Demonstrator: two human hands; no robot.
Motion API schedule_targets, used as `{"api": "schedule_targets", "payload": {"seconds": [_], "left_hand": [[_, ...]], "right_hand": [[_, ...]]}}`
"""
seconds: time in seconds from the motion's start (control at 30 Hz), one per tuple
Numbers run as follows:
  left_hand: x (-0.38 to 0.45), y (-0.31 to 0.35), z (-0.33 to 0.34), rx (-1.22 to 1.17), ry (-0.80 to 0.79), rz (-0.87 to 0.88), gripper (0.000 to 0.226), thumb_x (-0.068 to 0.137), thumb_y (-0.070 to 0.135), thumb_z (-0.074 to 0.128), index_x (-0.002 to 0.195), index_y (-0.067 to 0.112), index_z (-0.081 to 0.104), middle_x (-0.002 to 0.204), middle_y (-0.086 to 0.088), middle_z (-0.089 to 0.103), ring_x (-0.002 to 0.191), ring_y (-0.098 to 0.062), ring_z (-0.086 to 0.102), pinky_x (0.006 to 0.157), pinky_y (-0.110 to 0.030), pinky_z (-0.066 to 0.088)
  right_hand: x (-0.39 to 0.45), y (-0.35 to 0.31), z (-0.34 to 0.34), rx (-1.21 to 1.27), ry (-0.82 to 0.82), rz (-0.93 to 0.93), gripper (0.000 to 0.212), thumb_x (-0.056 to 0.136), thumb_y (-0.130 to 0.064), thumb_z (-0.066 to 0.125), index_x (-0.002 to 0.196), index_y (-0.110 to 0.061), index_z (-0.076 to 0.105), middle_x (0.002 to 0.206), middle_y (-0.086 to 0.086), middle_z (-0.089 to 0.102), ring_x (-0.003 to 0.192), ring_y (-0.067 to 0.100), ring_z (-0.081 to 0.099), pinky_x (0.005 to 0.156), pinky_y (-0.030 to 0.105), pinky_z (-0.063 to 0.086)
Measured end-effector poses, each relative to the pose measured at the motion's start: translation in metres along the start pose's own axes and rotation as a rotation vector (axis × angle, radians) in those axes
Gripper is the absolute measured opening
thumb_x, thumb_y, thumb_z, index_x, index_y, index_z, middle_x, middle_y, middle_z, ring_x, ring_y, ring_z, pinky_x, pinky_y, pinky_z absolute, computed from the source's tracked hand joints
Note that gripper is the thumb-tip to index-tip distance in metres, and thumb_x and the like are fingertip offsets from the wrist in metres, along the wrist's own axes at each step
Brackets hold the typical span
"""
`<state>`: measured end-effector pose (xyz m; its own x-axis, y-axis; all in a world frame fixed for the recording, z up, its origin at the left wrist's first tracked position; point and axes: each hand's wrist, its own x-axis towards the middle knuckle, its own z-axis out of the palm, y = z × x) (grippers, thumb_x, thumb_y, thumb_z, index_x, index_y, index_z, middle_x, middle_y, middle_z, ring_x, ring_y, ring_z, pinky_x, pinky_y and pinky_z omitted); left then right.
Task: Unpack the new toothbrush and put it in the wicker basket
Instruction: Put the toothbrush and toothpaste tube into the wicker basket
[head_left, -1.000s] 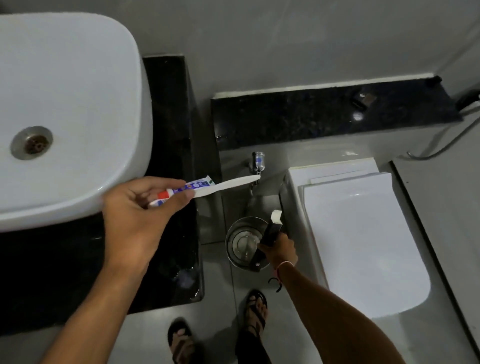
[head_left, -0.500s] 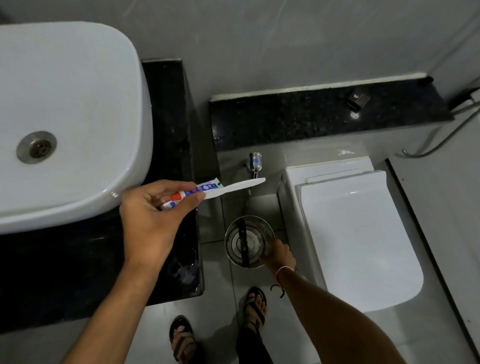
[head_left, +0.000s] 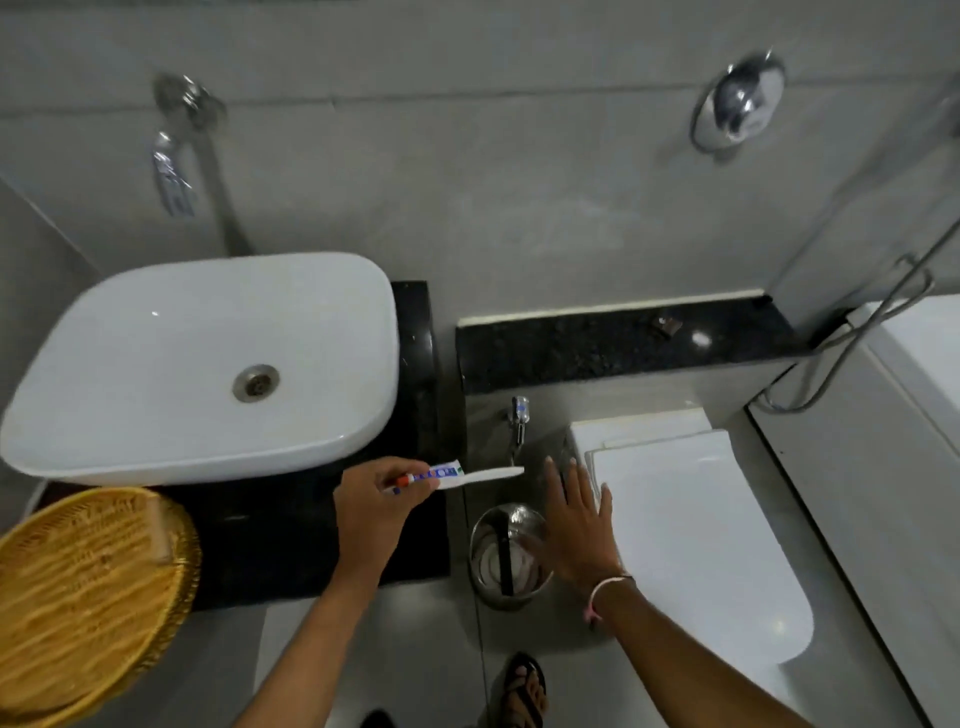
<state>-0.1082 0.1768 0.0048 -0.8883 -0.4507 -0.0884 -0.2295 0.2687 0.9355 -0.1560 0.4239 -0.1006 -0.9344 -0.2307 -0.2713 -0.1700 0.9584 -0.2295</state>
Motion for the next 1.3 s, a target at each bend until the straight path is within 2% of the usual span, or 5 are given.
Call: {"api": "schedule_targets", "payload": {"seconds": [0.2,0.63,0.93,1.07,1.3], "left_hand": [[-0.019,0.028,-0.064,-0.013,0.0,0.057,0.015,0.068,0.004,0.088,0.076,0.016,0.083,0.077,0.0,0.081,0.069,-0.004,0.074,0.07,-0.016,0.057],[-0.056,0.002,-0.235,-0.143,0.004,0.106,0.016,0.064,0.003,0.09,0.077,0.007,0.081,0.084,-0.007,0.082,0.084,-0.02,0.077,0.076,-0.03,0.062],[-0.066,-0.041,-0.33,-0.426,0.208,-0.132,0.02,0.069,-0.006,0.085,0.082,0.006,0.077,0.084,-0.017,0.08,0.078,-0.027,0.079,0.063,-0.026,0.064],[-0.06,-0.062,-0.361,-0.48,0.319,-0.19,0.024,0.074,-0.013,0.077,0.089,0.005,0.073,0.092,-0.024,0.075,0.075,-0.024,0.078,0.059,-0.023,0.063],[-0.052,-0.081,-0.382,-0.333,0.38,-0.221,0.028,0.077,-0.008,0.077,0.085,0.019,0.075,0.092,-0.011,0.079,0.078,-0.023,0.078,0.059,-0.03,0.064]], "right_hand": [[-0.038,-0.07,-0.089,0.211,0.256,-0.388,0.103,0.071,-0.074,0.062,0.154,-0.032,0.017,0.161,-0.002,0.029,0.15,0.018,0.023,0.121,0.041,0.024],[-0.095,-0.255,-0.107,0.202,0.121,-0.722,0.019,0.094,-0.034,0.055,0.106,-0.026,0.067,0.101,-0.011,0.073,0.094,0.007,0.066,0.083,0.028,0.053],[-0.116,-0.307,-0.07,0.479,-0.138,-0.597,0.018,0.089,-0.017,0.064,0.073,-0.024,0.067,0.064,-0.004,0.068,0.059,0.0,0.059,0.06,0.02,0.047],[-0.112,-0.322,-0.046,0.811,-0.282,-0.382,0.014,0.095,-0.004,0.06,0.094,-0.006,0.073,0.08,0.012,0.076,0.071,0.016,0.069,0.077,0.036,0.059],[-0.086,-0.382,-0.022,1.115,-0.591,-0.152,0.025,0.099,0.0,0.051,0.103,-0.006,0.075,0.086,0.008,0.074,0.082,0.014,0.072,0.076,0.023,0.061]]}}
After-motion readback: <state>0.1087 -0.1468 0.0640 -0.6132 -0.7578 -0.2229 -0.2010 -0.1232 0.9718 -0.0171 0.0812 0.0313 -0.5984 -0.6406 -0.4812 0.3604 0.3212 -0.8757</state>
